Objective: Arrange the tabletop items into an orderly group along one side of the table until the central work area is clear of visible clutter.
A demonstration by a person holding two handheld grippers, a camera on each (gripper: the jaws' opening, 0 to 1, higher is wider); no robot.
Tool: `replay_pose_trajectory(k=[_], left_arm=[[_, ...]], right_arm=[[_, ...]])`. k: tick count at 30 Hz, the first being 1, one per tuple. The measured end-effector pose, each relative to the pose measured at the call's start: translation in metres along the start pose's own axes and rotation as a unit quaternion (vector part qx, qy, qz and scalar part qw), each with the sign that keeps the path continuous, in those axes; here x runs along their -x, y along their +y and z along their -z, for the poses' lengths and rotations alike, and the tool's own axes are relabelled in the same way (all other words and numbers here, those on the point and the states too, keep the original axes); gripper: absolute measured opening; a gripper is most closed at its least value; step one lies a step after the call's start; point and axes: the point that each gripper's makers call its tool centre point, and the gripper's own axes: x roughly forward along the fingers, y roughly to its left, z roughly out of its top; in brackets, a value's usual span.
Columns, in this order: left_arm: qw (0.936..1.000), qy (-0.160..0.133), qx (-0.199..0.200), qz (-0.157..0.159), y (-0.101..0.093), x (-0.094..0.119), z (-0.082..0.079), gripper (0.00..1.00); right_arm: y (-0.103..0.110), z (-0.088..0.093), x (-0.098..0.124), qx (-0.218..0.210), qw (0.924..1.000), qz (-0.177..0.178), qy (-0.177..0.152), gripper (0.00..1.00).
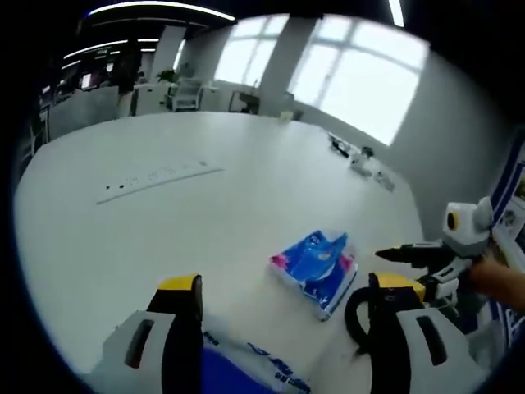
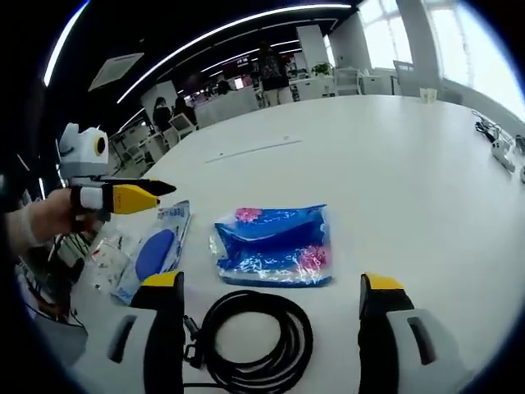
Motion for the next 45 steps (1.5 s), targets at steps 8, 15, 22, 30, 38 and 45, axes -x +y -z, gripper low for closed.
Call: replay_pose_trajectory(k=[8, 15, 22, 30, 38, 45], left_arm=[[0.9998, -0.012, -0.004, -0.014, 0.018, 0.023, -0.009, 0.78], [0.9994, -0.019, -0.003, -0.028, 0.032, 0.048, -0.008, 0.75], [0.9989, -0.022, 0.001, -0.042, 0.046, 0.070, 0.002, 0.73], [0.9981, -0.017, 0.005, -0.060, 0.071, 0.094, 0.015, 0.71], [0.9965, -0.018, 0.017, -0.080, 0.093, 0.122, 0.029, 0.70], [0.9935, -0.019, 0.028, -0.108, 0.115, 0.153, 0.041, 0.68]], right_arm=[[0.022, -0.002, 0.010, 0.001, 0.9999, -0.010, -0.006, 0.86], [0.053, -0.004, 0.019, 0.012, 0.9995, -0.027, -0.012, 0.85], [0.084, -0.002, 0.022, 0.022, 0.9986, -0.046, -0.011, 0.83], [0.115, 0.003, 0.025, 0.024, 0.9977, -0.062, -0.009, 0.82], [0.154, 0.006, 0.018, 0.038, 0.9950, -0.092, 0.001, 0.80], [0.200, 0.013, 0.006, 0.058, 0.9894, -0.132, 0.015, 0.78]])
